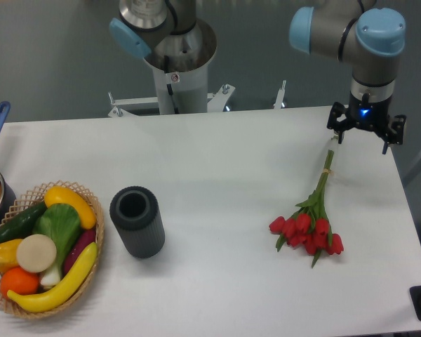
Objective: Pick up the flowers from the table
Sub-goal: 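Lower the open gripper onto the green tulip stems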
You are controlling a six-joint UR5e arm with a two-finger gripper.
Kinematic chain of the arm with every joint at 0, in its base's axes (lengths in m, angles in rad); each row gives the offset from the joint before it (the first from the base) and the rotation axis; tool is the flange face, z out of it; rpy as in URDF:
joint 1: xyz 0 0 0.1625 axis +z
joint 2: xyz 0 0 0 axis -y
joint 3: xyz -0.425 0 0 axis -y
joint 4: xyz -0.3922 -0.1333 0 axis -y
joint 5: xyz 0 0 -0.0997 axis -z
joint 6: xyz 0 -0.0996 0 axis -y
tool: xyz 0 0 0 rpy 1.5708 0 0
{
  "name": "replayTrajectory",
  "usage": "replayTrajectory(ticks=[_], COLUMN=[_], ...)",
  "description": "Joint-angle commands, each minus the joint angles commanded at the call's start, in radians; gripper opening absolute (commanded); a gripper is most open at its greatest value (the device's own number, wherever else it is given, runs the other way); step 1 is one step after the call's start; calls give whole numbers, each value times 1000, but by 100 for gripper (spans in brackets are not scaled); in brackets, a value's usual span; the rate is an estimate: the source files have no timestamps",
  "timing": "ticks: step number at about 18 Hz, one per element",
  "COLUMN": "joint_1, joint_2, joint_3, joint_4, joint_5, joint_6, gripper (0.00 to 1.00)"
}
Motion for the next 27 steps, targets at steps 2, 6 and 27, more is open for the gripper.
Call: replayTrajectory(ticks=[2,6,27], joint_1=[-2,-5,-63], joint_2=[-2,-5,-196], joint_3=[0,-15,-75], joint_4=[0,6,117], joint_5=[2,-9,-5], joint_6=[0,-2,-2], gripper=[100,100,100])
